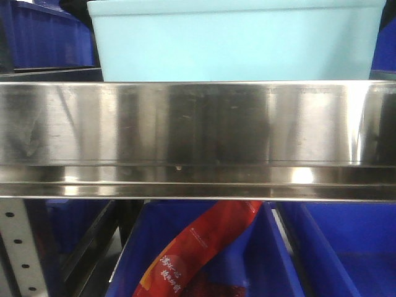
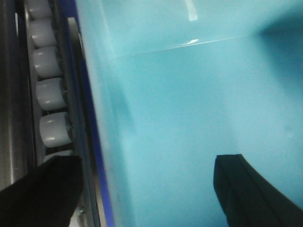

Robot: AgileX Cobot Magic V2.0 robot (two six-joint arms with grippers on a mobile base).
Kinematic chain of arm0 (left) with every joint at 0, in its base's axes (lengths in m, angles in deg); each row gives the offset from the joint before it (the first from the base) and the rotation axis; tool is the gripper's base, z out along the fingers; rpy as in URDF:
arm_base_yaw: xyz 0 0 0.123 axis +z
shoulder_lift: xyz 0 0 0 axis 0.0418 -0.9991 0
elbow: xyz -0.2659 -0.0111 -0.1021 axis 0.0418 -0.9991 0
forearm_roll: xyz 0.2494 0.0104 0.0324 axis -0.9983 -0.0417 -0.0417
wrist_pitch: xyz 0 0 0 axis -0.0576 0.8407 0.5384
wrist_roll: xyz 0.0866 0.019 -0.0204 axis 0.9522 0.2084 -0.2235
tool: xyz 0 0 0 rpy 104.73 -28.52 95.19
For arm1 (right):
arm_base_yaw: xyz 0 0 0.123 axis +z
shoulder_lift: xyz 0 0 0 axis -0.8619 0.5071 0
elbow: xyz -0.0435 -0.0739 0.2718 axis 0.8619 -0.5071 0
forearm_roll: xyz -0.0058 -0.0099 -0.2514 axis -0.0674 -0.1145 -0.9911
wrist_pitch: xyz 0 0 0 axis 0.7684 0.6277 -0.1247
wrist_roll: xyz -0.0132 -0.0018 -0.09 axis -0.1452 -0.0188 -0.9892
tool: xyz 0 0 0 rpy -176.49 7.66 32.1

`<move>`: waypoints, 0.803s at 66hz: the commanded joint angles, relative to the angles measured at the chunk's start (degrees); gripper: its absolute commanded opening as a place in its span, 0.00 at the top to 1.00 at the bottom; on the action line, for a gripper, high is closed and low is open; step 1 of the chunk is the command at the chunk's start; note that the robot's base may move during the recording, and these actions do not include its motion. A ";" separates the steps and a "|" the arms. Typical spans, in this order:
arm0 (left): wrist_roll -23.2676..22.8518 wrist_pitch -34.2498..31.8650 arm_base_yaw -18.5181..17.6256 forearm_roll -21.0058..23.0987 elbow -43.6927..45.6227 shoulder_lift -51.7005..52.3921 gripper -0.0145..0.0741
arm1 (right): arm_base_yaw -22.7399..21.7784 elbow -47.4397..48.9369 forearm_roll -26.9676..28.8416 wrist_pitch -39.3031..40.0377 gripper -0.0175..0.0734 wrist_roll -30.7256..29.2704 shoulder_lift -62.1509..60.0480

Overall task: Fetch blue bin and place on conveyor start
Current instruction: 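Close both grippers on the light-blue bin's side walls, then lift and pull the light-blue bin off the shelf with both grippers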

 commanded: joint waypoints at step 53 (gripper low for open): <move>-1.19 2.37 -1.00 0.87 0.56 6.63 0.96 | 0.45 0.62 -0.12 0.03 0.98 -0.01 -8.34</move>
